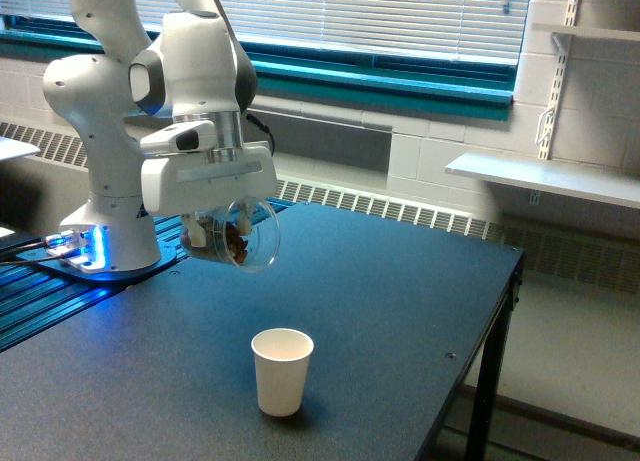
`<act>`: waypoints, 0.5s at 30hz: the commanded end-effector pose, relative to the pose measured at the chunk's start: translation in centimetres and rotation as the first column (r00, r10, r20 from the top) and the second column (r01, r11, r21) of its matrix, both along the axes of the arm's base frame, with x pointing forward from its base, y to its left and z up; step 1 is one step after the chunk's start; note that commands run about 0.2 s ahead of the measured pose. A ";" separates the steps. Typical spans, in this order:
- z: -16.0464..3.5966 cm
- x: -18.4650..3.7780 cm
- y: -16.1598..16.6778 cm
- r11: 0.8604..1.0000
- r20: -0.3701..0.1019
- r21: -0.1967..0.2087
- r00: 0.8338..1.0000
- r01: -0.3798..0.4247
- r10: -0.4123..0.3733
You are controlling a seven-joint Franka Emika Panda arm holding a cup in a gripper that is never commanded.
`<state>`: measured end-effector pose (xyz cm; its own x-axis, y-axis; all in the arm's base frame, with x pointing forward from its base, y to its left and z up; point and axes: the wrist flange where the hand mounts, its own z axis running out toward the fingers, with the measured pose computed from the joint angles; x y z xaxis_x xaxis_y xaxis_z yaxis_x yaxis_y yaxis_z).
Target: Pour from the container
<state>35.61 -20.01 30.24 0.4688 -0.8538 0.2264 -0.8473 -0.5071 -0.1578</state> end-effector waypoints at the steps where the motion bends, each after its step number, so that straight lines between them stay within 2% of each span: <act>1: 0.3 1.5 -0.2 0.999 0.005 -0.013 0.999 -0.035 0.035; 15: -1.2 3.6 -0.5 0.997 -0.054 -0.021 0.995 -0.081 0.080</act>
